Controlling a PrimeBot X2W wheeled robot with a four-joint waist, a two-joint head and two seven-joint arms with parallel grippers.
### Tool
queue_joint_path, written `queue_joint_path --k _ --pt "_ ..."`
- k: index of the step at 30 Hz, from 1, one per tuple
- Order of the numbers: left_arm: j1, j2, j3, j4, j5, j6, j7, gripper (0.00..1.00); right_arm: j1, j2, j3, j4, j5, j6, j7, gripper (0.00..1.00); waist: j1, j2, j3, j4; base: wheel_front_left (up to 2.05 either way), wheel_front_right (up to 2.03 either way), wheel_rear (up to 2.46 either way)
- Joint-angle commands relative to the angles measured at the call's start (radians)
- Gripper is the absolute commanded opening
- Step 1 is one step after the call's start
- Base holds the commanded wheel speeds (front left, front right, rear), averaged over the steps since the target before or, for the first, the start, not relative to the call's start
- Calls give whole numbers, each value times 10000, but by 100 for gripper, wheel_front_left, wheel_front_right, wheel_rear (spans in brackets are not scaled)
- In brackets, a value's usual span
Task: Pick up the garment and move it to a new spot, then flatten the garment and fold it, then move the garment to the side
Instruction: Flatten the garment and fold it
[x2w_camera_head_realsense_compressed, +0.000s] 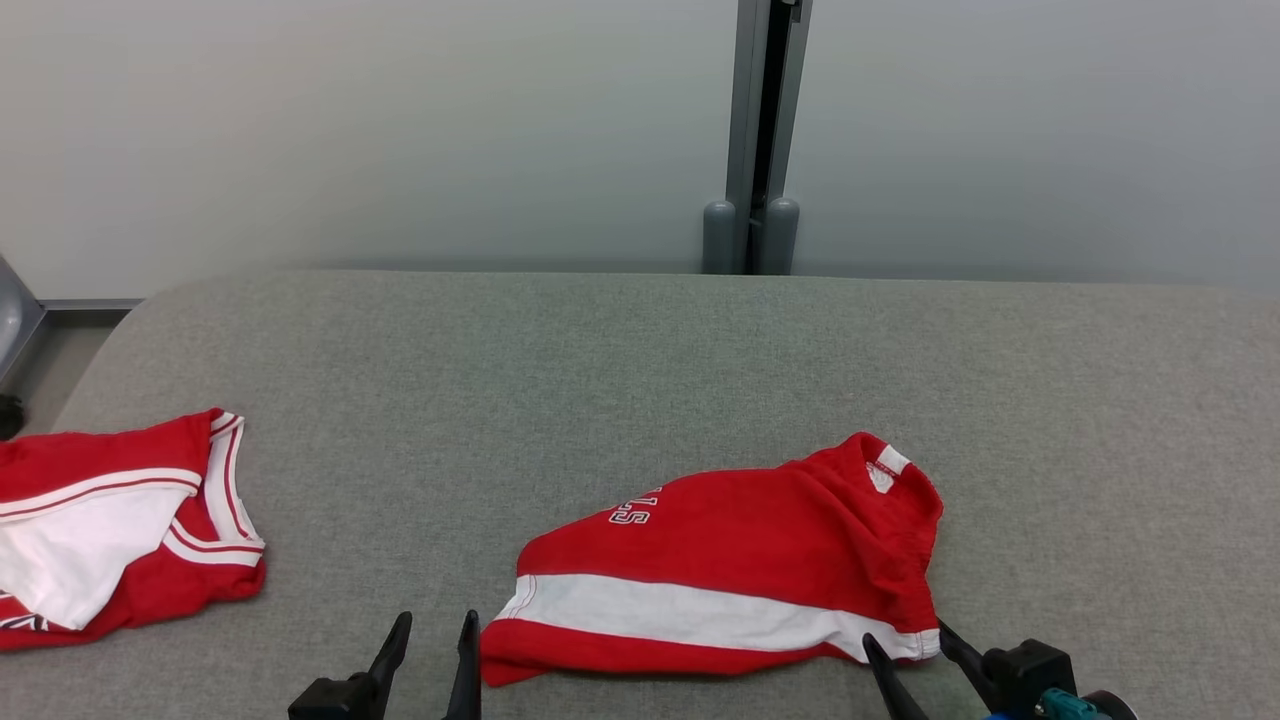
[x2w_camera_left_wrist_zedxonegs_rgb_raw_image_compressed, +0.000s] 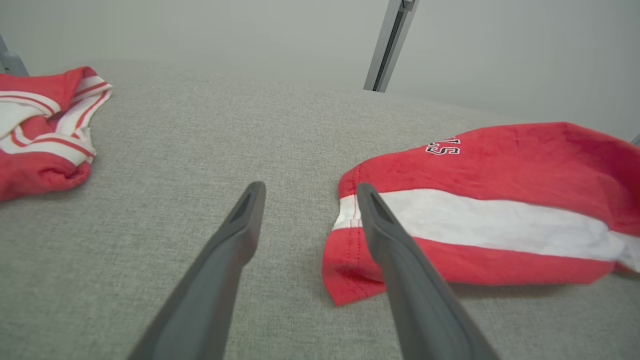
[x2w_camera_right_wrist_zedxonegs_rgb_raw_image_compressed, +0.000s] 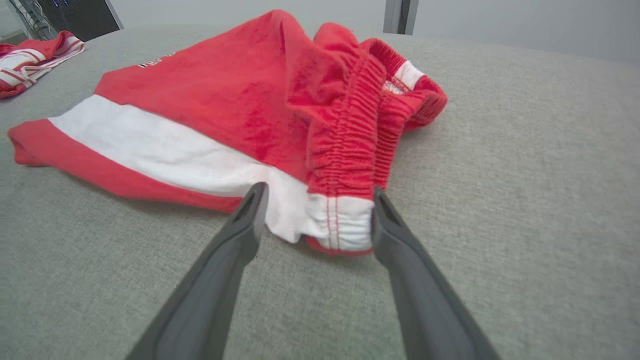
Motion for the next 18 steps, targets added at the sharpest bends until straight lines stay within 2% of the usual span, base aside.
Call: queue_joint_path --k 1,5,7,10,11,18 --pt "77 -9 34 -40 38 -22 -24 100 106 -86 33 -62 61 1 -34 100 0 -1 -6 1 0 0 0" --pt "112 -9 55 -37 56 -24 -24 100 189 -232 297 15 331 1 -34 98 0 -1 -26 -4 0 0 0" --pt "112 -10 37 -14 59 -23 -24 100 115 -273 386 61 431 1 -34 47 0 -1 -29 -1 0 0 0" --pt "84 -10 -6 2 46 -24 -24 100 28 -361 525 147 564 1 -34 16 0 -1 -23 10 0 0 0" --pt "74 -10 -12 4 41 -24 -24 100 10 -414 560 177 584 -1 -34 0 0 -1 -22 10 0 0 0" --pt "0 -11 -136 -33 -204 -25 -25 100 -134 -617 339 61 669 1 -34 0 0 -1 34 -99 0 0 0"
